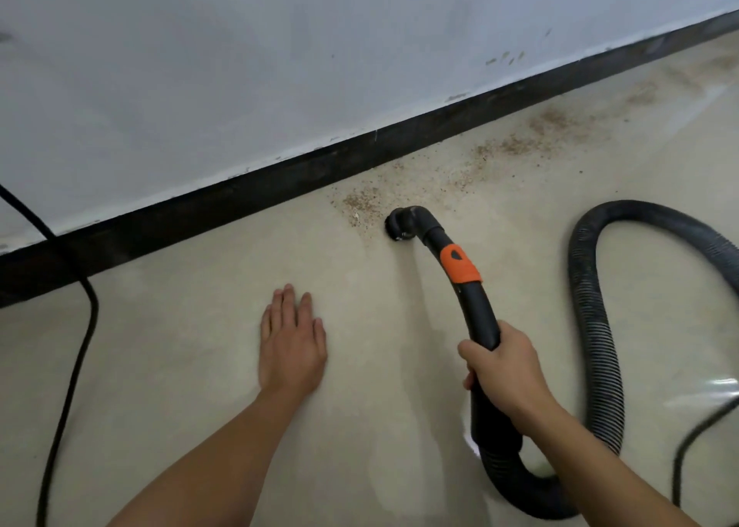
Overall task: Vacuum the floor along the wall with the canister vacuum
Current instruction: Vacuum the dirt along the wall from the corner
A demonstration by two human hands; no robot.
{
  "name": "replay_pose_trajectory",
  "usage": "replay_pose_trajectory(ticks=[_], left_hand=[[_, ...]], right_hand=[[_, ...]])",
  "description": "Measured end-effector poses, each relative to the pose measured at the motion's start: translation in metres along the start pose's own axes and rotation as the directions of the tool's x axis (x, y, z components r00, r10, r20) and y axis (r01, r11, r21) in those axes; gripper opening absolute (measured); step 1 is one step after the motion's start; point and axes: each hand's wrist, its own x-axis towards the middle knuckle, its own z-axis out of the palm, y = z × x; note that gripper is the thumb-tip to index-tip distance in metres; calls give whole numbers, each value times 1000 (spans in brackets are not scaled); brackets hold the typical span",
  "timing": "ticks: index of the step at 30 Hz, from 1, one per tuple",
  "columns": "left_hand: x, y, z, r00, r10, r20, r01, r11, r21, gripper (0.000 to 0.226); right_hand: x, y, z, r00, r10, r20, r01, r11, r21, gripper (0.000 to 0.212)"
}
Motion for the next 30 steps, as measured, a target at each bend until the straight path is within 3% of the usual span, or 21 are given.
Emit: replay_pose_trajectory(ticks=[4, 7, 10, 14, 19, 22, 26, 30], left_hand=[[1, 0, 0, 1000, -3, -1, 3, 1000, 1, 51], [2, 0, 0, 1000, -6, -2, 6, 1000, -2, 51], [2, -1, 1, 1000, -10, 1, 10, 1000, 4, 52], [0, 0, -2, 1000, -11, -13, 11, 1000, 2, 56], [2, 0, -1, 1000, -14, -6, 14, 1000, 6, 54], [1, 0, 0, 1000, -22, 0, 22, 1000, -3, 52], [2, 0, 0, 1000, -12, 6, 12, 1000, -6, 53], [1, -2, 2, 1000, -19, 5, 19, 1000, 3, 54]], right_hand=[[-20, 12, 13, 993, -3, 120, 12, 997, -74, 13], [-10, 16, 4, 999, 7, 35, -4, 997, -83, 13], [23, 2, 2, 998, 39, -55, -37, 999, 27, 13], [45, -20, 18, 999, 40, 2, -40, 989, 145, 14], [17, -6, 26, 996, -8, 86, 6, 1000, 24, 14], [23, -13, 33, 999, -20, 50, 21, 1000, -18, 13], [54, -39, 46, 999, 22, -29, -20, 997, 79, 14], [61, -50, 56, 998, 6, 69, -15, 993, 120, 15]])
